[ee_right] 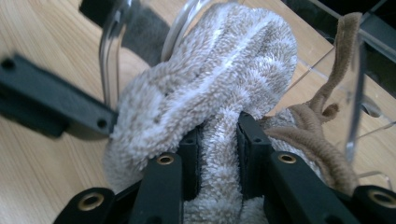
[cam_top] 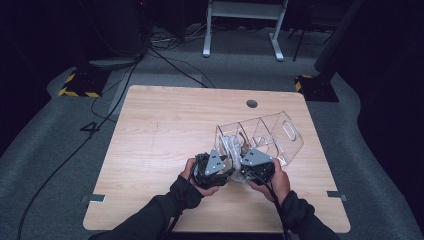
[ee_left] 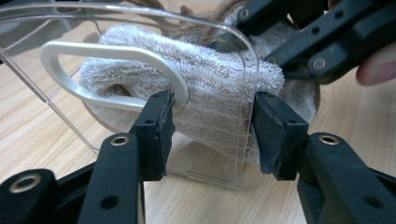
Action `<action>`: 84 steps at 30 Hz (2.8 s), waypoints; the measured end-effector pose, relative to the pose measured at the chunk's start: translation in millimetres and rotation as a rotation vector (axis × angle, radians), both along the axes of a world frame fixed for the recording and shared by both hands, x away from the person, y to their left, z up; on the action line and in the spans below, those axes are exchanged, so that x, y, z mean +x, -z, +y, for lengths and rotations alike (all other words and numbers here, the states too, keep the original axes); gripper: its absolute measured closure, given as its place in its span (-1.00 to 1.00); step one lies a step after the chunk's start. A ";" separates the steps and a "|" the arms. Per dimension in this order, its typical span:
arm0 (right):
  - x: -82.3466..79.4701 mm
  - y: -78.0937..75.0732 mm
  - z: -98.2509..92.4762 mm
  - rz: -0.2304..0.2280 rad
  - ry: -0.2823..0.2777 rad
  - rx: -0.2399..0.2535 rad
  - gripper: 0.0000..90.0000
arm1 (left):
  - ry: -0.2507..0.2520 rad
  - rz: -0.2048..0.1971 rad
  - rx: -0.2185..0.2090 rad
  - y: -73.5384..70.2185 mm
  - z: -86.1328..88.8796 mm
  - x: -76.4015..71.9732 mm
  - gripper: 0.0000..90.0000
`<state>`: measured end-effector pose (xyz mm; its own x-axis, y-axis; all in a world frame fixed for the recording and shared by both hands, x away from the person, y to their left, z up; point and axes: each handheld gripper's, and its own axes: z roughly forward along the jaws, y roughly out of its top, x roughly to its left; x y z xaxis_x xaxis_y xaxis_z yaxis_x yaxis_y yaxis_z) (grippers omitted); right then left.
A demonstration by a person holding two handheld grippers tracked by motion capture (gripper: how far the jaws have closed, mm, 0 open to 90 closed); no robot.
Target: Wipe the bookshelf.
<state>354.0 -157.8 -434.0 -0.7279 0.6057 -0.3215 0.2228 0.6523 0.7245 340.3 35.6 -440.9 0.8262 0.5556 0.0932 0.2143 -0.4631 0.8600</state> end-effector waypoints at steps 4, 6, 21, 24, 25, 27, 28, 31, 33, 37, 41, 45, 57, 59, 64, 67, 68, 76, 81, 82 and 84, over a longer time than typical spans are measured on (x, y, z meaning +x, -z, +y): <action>-4.4 6.1 -3.2 -0.017 -0.004 -0.002 0.65 | 0.038 0.011 -0.002 0.1 1.7 0.3 0.10; -5.7 9.6 -4.3 -0.018 -0.008 -0.005 0.65 | 0.056 0.016 -0.003 -0.2 3.0 -0.6 0.03; -6.6 21.1 -5.2 0.000 0.008 -0.005 0.65 | 0.044 -0.019 -0.028 -6.6 -0.9 -4.4 -0.15; -7.6 8.1 -6.8 -0.020 0.028 0.026 0.64 | 0.034 -0.032 -0.025 -7.9 0.5 -5.1 -0.18; -8.4 3.1 -6.9 -0.035 0.030 0.024 0.64 | 0.034 -0.028 -0.027 -8.6 1.7 -4.6 -0.19; -9.5 -8.4 -8.0 -0.064 0.032 0.043 0.64 | 0.028 -0.031 -0.024 -9.3 3.3 -3.8 -0.21; -9.0 -15.2 -9.1 -0.068 0.033 0.054 0.64 | 0.028 -0.027 -0.028 -9.2 3.6 -3.6 -0.21; -7.2 -28.2 -10.0 -0.097 0.044 0.076 0.64 | 0.021 -0.025 -0.022 -8.2 3.0 -3.4 -0.22; -3.6 -39.4 -10.6 -0.117 0.065 0.097 0.63 | 0.025 -0.021 -0.014 -6.8 1.5 -2.8 -0.22; 2.7 -53.5 -13.4 -0.156 0.108 0.126 0.62 | 0.033 -0.019 -0.013 -4.4 -1.3 -2.1 -0.22; 7.5 -51.8 -15.5 -0.133 0.129 0.103 0.61 | 0.029 -0.018 -0.031 -4.4 -1.6 -0.1 -0.22; 4.3 -41.1 -11.5 -0.112 0.096 0.062 0.61 | 0.027 -0.019 -0.033 -4.5 -1.8 0.7 -0.21; -7.5 -4.3 -0.8 -0.097 0.053 -0.017 0.62 | 0.033 -0.015 0.014 2.3 -1.6 0.1 -0.21; -9.6 3.7 -1.6 -0.063 0.039 -0.014 0.62 | 0.039 -0.012 0.020 3.6 -0.8 -0.6 -0.22; -9.2 33.6 -3.6 0.026 0.021 -0.055 0.60 | 0.047 -0.011 0.020 4.9 0.3 -1.7 -0.23; -11.9 36.1 -5.6 0.017 0.031 -0.040 0.60 | 0.046 -0.012 0.021 4.9 1.2 -1.6 -0.24; -12.7 31.5 -6.4 0.006 0.037 -0.023 0.60 | 0.046 -0.012 0.021 4.9 1.2 -1.6 -0.24; -13.3 -20.7 -6.8 -0.159 0.105 0.065 0.58 | 0.039 -0.010 0.027 4.6 0.5 -2.1 -0.31; -17.1 -48.7 -13.6 -0.257 0.143 0.139 0.58 | 0.037 -0.021 0.013 3.2 1.0 -1.3 -0.32; -17.0 -49.2 -14.7 -0.242 0.137 0.138 0.58 | 0.030 -0.025 0.006 2.9 1.3 -1.1 -0.32; -16.3 -46.7 -15.6 -0.222 0.126 0.136 0.58 | 0.015 -0.036 -0.004 2.2 2.1 -1.6 -0.31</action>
